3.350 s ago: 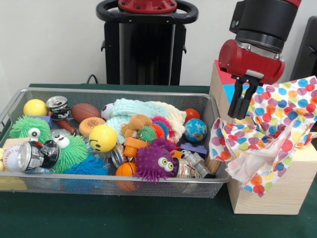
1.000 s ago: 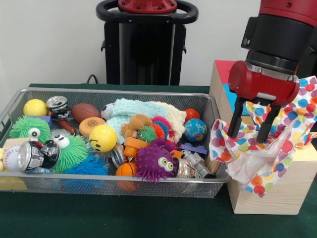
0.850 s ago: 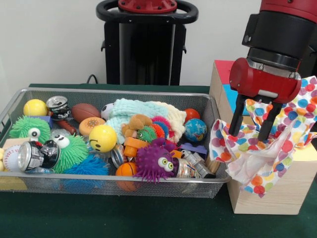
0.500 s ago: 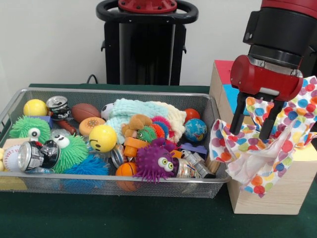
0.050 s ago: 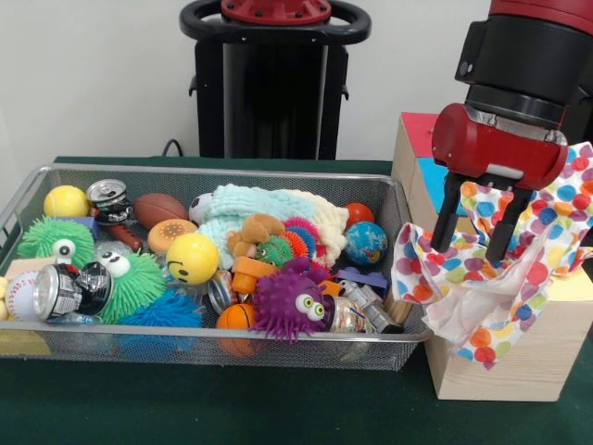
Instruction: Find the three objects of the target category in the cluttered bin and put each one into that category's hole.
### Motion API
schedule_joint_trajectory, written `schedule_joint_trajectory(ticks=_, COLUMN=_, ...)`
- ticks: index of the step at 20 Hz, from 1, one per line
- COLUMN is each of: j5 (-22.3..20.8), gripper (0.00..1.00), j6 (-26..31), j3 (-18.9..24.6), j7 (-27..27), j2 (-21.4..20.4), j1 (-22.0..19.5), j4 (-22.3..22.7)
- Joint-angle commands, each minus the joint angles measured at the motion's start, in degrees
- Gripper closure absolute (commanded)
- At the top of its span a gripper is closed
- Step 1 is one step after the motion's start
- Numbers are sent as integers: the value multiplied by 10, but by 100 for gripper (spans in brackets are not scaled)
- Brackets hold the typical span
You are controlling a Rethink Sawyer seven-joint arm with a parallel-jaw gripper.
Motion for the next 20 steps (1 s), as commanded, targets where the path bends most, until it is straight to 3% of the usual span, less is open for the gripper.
schedule_joint_trajectory(ticks=1, j5=-8, gripper=0, j6=48, j3=46, j7=36, j2=15, j1=-12, j4=20)
schedule_joint_trajectory(ticks=9, j5=-8, gripper=0, j6=23, j3=46, j7=51, j2=53, j1=-11, j4=-8)
schedule_joint_trajectory(ticks=13, j5=15, gripper=0, j6=48, j3=72, j7=52, j2=52, j1=-22, j4=31)
schedule_joint_trajectory(ticks=20, j5=13, gripper=0, j6=6, j3=96, j7=50, j2=108, j1=-35, j4=9)
